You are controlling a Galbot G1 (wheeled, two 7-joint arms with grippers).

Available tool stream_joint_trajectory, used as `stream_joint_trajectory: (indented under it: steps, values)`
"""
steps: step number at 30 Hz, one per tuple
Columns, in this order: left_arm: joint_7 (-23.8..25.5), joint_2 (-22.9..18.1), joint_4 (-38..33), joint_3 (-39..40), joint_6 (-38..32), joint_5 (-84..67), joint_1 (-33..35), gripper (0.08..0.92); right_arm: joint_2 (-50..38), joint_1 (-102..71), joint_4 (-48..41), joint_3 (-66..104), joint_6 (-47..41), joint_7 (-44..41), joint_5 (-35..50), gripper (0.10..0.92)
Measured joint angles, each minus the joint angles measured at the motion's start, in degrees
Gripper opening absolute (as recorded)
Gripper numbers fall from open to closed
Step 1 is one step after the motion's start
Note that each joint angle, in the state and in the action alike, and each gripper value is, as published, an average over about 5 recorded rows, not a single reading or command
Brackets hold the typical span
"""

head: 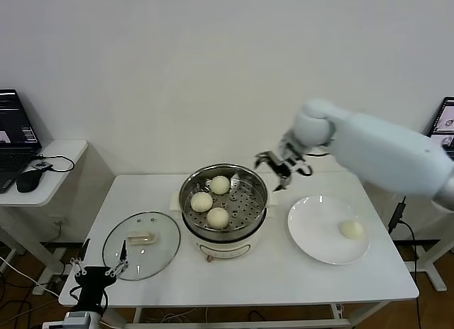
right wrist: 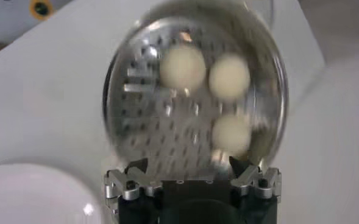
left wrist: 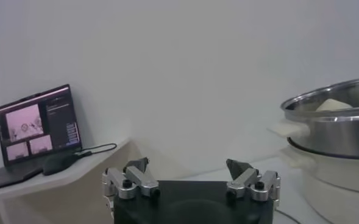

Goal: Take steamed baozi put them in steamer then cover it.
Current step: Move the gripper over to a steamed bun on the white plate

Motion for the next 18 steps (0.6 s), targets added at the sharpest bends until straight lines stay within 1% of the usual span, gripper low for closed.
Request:
stream_joint_trajectory:
  steps: [8,18]
  values:
    - [0.09,0.75,0.85,0.47,0.14,0.06,-0.45,0.823,-8.78,-8.35,-1.00,7.21,-1.84,-0.69,-4.15,0.823]
    - [0.14,0.97,0.89,0.01,0.59,0.24,0.20,0.823,-11.27,-21.57,-5.78,18.60,-1.76,-0.21,-12.01,0.823]
